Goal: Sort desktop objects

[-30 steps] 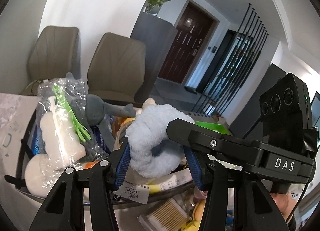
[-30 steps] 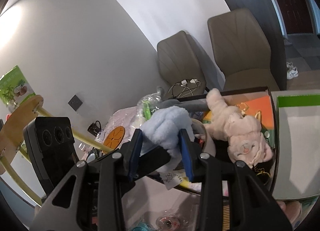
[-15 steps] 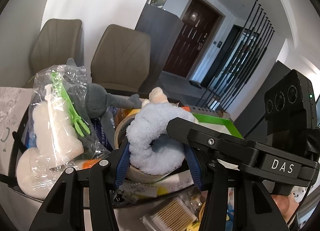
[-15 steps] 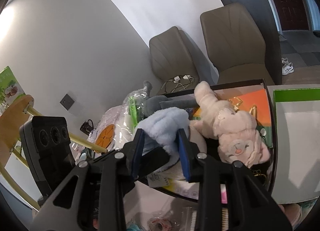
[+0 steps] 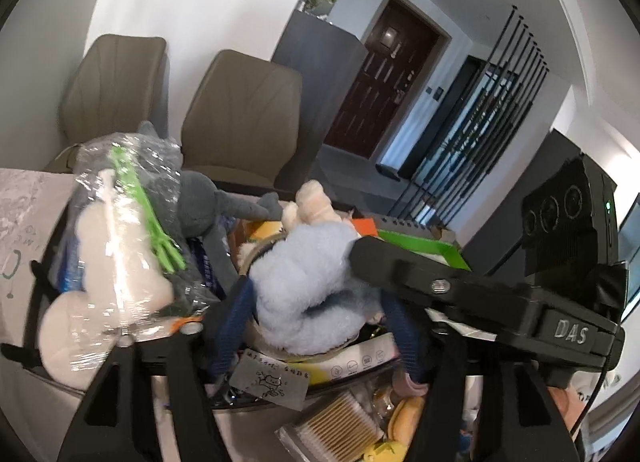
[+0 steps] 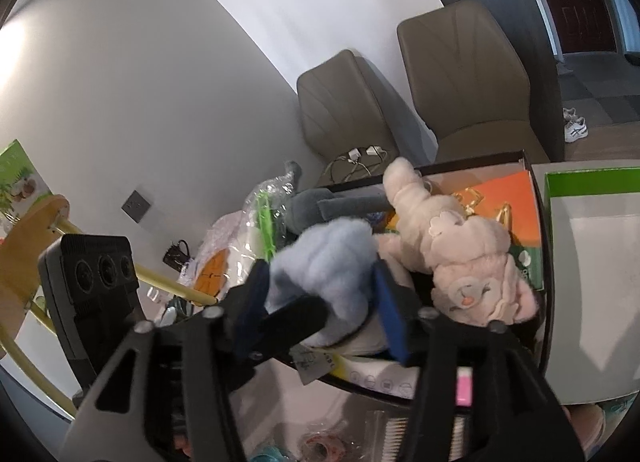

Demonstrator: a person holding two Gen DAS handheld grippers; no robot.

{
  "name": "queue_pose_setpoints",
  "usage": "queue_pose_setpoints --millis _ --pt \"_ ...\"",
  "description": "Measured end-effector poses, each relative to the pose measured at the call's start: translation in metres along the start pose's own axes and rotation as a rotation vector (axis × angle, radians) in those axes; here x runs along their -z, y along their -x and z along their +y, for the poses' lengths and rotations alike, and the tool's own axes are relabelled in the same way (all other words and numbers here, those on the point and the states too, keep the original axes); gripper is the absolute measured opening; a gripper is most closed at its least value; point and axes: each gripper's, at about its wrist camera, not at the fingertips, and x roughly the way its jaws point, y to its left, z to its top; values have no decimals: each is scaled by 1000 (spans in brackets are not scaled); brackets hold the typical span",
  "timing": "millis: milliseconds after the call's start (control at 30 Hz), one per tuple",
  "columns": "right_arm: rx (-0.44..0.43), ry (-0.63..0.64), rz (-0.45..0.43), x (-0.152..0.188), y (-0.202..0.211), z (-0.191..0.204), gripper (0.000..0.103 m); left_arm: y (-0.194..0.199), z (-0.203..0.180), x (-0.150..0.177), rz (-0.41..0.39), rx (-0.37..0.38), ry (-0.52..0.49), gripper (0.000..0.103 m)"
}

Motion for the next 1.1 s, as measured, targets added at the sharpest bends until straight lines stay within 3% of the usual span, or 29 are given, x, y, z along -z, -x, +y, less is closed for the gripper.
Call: queue_pose_setpoints --millis 33,233,467,533,567,600,667,833,1100 --pt "3 1 -12 0 3 1 74 4 0 -1 -11 -4 3 78" --pt "-10 -10 -68 -2 19 2 75 18 5 -4 -52 -23 21 80" --pt "-10 -11 -69 -5 25 4 81 23 8 -6 -65 -90 26 80" --pt "-4 -6 -60 -1 30 5 91 24 8 -6 -67 -129 20 81" --pt "1 0 -52 0 31 6 95 25 7 -6 -70 -156 16 84" --pt "13 11 -42 1 32 7 102 27 7 -6 -79 -190 10 95" --pt "51 32 -32 2 35 9 103 34 3 -5 -119 -270 -15 103" --pt "118 61 -13 5 46 9 103 38 2 -2 -113 -377 -57 103" --pt "215 123 25 10 35 15 103 37 5 -2 -113 -413 -55 103"
